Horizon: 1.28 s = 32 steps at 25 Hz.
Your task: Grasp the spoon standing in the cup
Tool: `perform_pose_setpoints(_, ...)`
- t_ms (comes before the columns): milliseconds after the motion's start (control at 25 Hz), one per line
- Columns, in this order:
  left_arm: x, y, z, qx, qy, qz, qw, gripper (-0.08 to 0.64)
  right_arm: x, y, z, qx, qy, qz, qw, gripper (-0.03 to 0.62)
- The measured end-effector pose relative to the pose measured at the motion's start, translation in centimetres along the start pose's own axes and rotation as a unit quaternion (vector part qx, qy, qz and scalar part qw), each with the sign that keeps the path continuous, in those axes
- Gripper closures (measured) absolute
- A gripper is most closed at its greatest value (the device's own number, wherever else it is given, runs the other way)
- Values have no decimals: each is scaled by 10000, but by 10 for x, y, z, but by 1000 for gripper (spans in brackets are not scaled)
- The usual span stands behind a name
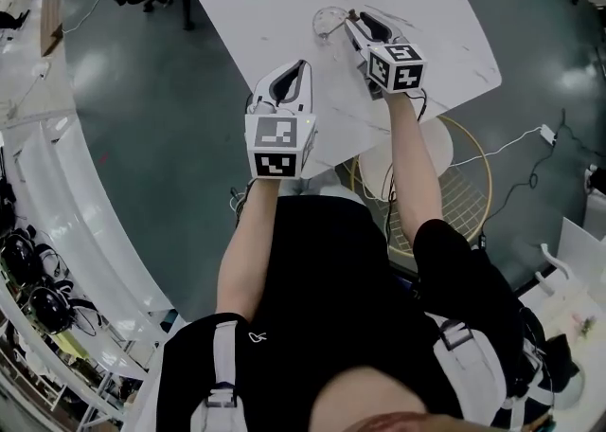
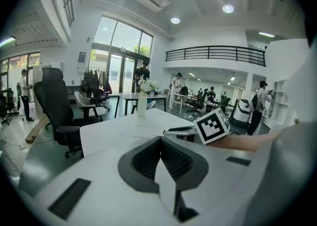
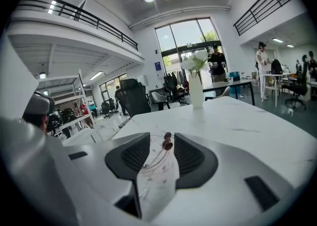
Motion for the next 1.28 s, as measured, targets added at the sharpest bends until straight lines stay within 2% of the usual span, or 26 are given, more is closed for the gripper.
perform_pose_setpoints(320,-16,5,-4,18,-42,-104,9999,546,6,-25,7,-214,-412,40,9989,453)
perform_pose_setpoints(440,-16,5,-6,20,-87,-88,9999,546,8,-26,4,-133,-596,68,9981,523)
perform_pose_setpoints(520,-14,5,-6,14,-99,-61,9999,546,7,-22,2,-34,-658,80,9978,528)
perform_pose_setpoints(680,-6,3,-5,22,-103,24,9999,548,3,-6,-9,300,-819,62,9962,549)
perform_pose_setpoints(920,6,2,-4,114,20,128,9999,546,-16,37,-50,992,-842,-110,9914,551)
perform_pose_setpoints(1120,9,8,-7,343,268,43,9990,546,-39,82,-79,1582,-750,-159,9844,551)
perform_pose_setpoints(1280,10,18,-11,580,536,-106,9968,546,-58,124,-77,1992,-966,-74,9752,551)
Point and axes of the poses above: the fingertips, and each gripper's own axes: y backward along the fingers, x to its right, z out of its underside, the point moved 4 cm from there along y, backward along the fingers, and after that the axes turned 12 degrees about -x, right-handed, at the moved point
